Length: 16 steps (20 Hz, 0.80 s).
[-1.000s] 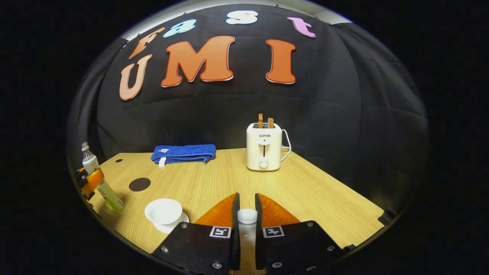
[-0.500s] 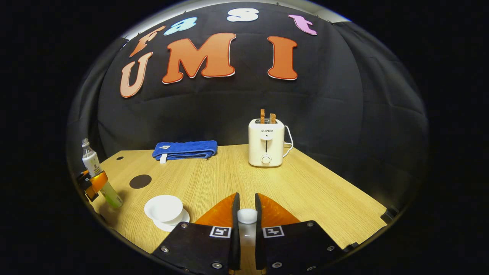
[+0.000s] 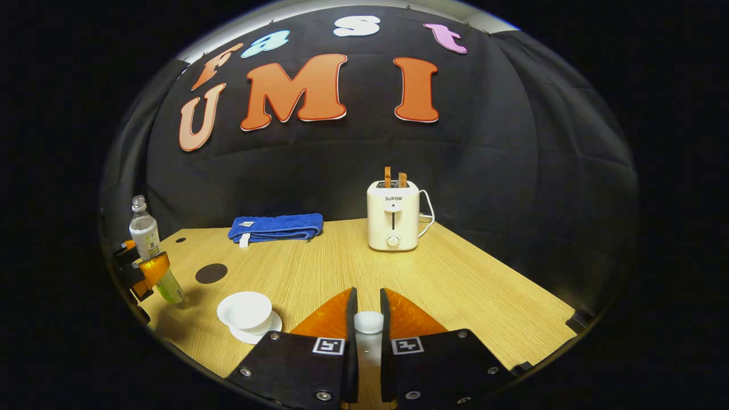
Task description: Open the teacup lid with one hand, grasp the water bottle and pour water into the teacup with the other hand; after pouring, place the water bottle on the coaster and then close the teacup lid.
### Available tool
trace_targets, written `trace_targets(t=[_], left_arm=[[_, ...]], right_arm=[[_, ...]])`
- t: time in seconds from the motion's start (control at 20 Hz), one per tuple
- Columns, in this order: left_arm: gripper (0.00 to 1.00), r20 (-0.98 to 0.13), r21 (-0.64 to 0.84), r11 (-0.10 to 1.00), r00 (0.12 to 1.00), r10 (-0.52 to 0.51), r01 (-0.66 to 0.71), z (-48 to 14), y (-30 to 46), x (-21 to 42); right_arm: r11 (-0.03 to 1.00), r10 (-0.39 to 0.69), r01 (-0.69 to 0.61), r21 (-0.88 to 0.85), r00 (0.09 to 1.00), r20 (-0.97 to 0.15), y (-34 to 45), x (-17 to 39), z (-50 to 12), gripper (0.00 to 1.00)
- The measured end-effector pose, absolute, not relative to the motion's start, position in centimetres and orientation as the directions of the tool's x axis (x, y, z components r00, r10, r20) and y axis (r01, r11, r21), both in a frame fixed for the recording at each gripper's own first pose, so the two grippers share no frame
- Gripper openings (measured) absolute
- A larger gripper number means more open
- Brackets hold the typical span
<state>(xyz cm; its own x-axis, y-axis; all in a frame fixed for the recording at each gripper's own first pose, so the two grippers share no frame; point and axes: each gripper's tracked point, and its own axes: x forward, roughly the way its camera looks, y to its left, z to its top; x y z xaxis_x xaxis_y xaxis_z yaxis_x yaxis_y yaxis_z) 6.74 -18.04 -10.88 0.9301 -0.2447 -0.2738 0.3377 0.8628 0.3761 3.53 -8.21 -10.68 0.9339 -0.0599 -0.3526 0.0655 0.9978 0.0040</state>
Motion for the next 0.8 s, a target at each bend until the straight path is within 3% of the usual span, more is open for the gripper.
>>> trace_targets(t=[0.3, 0.8], left_arm=[[0.66, -0.309, 0.565, 0.698, 0.897, -0.315, 0.440, -10.9, -22.0, 7.2], [0.66, -0.375, 0.766, 0.431, 0.876, -0.304, 0.477, -13.1, -22.5, 8.1]], right_arm=[[0.996, -0.079, 0.092, 0.021, 0.933, -0.350, -9.8, 2.9, -10.6, 0.15], [0.992, -0.100, 0.120, 0.036, 0.931, -0.350, -11.1, 2.4, -10.6, 0.15]])
